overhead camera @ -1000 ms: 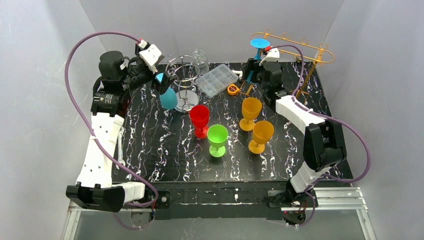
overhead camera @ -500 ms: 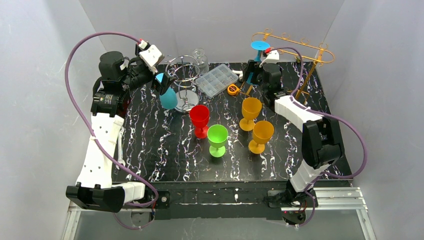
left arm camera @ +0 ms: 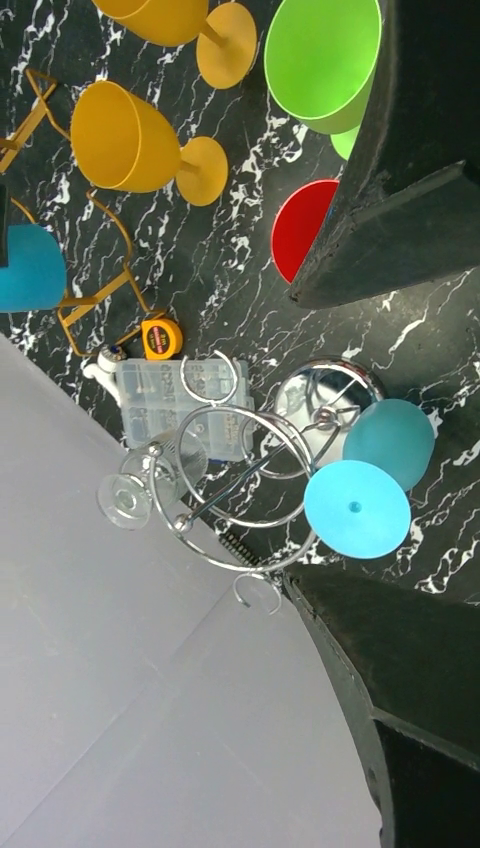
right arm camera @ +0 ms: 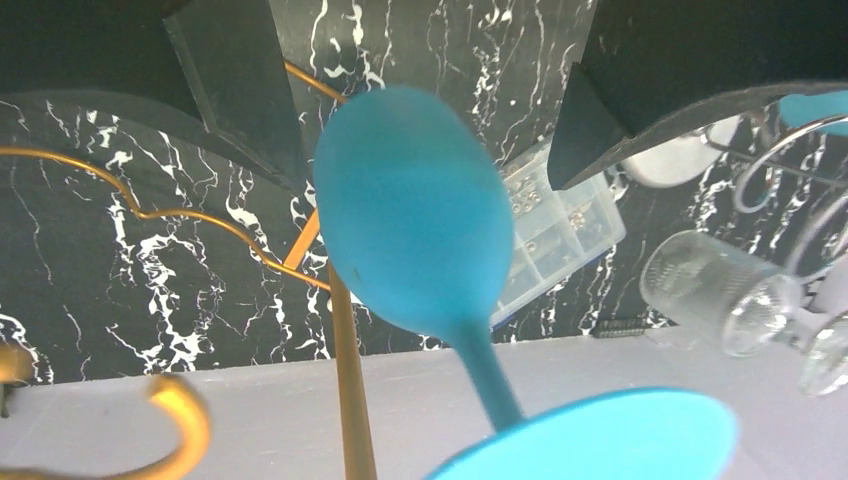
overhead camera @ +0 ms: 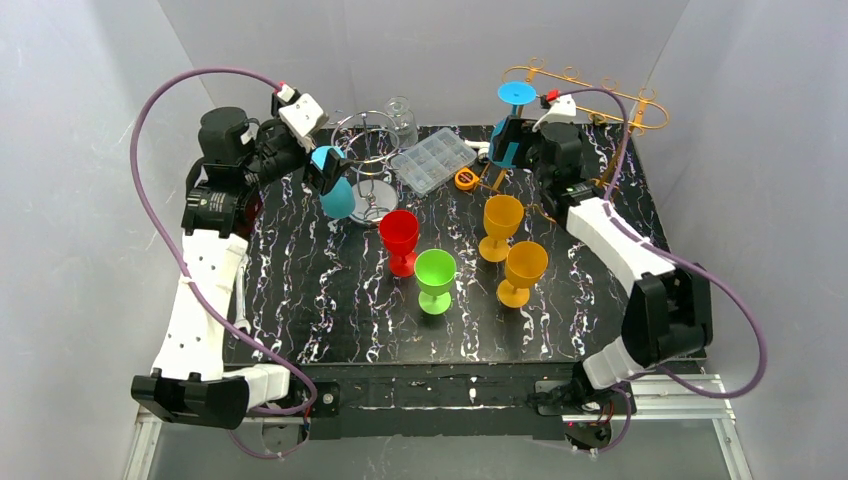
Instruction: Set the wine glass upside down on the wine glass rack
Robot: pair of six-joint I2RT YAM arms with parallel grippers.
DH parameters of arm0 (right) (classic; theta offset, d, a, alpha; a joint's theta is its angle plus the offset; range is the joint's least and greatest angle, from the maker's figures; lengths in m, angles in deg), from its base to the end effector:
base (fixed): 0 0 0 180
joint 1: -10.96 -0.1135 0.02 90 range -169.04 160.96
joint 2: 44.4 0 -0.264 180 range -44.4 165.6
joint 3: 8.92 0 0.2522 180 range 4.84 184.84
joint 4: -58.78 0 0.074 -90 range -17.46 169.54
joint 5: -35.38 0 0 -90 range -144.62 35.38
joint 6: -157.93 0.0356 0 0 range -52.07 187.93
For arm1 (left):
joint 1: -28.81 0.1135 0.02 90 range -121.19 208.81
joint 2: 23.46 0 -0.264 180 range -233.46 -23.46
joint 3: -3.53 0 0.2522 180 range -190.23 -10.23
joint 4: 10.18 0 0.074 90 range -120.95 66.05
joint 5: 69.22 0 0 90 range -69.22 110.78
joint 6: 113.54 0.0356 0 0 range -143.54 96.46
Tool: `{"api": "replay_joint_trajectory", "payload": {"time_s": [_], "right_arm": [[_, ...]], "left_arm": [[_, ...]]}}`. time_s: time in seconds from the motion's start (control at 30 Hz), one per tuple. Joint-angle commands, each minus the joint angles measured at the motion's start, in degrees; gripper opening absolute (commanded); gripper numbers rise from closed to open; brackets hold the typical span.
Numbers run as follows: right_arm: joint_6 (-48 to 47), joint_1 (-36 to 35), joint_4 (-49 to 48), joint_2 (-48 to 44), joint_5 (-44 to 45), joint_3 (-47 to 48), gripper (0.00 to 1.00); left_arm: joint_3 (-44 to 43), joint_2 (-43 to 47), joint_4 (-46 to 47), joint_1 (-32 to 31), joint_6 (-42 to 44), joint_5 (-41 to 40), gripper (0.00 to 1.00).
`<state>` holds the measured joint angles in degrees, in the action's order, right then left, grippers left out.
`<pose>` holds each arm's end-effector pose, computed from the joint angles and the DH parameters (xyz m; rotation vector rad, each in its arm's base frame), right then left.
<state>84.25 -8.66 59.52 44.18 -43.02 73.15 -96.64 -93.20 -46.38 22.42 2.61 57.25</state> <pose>0.3528 0.1182 0.3351 0.1029 1.7004 0.2972 0.2443 -0.0486 0.4786 0.8999 1.3933 -0.2694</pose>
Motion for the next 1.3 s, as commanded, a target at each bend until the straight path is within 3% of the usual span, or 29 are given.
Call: {"api": "replay_joint_trajectory", "payload": {"time_s": [0.0, 0.17, 0.33, 0.6, 0.77, 0.8, 0.9, 1.27], "right_arm": [[0.49, -0.59, 8.58, -6.94, -1.05, 0.75, 1.00], [2.35, -0.68, 17.79, -12.00, -1.17, 4.14, 1.00], [2.82, -0.85, 27.26, -12.08, -1.50, 14.93, 1.00], [-4.87, -0.95, 47.35, 2.14, 11.11, 48.60, 1.00], [-6.40, -0.40, 50.42, 8.31, 18.85, 58.07, 1.00], [-6.62, -0.01, 51.17, 9.95, 19.57, 60.06, 0.95], [-5.67, 1.64, 51.63, 13.20, 20.35, 62.93, 0.85], [0.44, 10.73, 52.11, 17.88, 15.80, 64.24, 0.84]], "left_arm": [[-2.62, 2.05, -0.31, -0.02, -0.32, 1.19, 0.99], [-2.82, 2.01, -0.85, -0.02, -1.93, 0.56, 0.99], [-1.43, 1.36, 0.12, -0.05, -7.92, -1.77, 0.99], [-5.00, -1.34, -5.43, -0.02, -16.63, -5.36, 0.99], [-5.06, -0.40, -6.58, -0.04, -17.08, -5.83, 0.99], [-4.91, -0.14, -6.65, -0.03, -16.86, -6.00, 0.99], [-4.19, 0.91, -6.53, -0.02, -16.04, -5.98, 0.99], [-1.74, 2.97, -5.98, -0.03, -14.45, -5.12, 0.99]]}}
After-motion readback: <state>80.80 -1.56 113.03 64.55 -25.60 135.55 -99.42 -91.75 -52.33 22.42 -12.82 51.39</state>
